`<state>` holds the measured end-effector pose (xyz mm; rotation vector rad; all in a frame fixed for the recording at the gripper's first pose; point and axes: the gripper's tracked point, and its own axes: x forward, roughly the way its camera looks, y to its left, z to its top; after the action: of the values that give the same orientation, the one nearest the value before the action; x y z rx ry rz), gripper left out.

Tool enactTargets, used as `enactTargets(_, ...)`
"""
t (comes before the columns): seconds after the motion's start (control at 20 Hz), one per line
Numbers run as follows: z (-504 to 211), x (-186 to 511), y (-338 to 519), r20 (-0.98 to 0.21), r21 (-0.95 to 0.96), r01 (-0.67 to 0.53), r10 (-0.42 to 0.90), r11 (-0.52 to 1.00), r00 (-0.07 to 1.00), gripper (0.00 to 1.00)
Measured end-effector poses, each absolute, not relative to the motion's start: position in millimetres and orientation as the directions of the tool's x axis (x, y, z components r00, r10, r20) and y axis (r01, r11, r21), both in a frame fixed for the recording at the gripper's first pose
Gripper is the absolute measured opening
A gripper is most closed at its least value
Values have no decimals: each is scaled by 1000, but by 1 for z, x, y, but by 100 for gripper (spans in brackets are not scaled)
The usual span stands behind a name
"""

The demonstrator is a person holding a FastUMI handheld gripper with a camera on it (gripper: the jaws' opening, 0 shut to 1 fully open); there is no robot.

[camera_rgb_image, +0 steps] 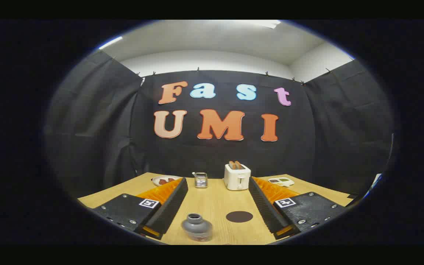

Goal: Take the bottle from table, then pour the juice into the cup, finally place the bottle on the coaster

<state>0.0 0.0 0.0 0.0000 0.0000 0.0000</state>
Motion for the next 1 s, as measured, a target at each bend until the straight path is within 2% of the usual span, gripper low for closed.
enactTargets(0.35, -2, -18, 56, -31, -6, -84, 84, 996, 996, 98)
enactTargets(1.0, -14, -19, 98, 3, -66, -85, 86, 994, 996, 98)
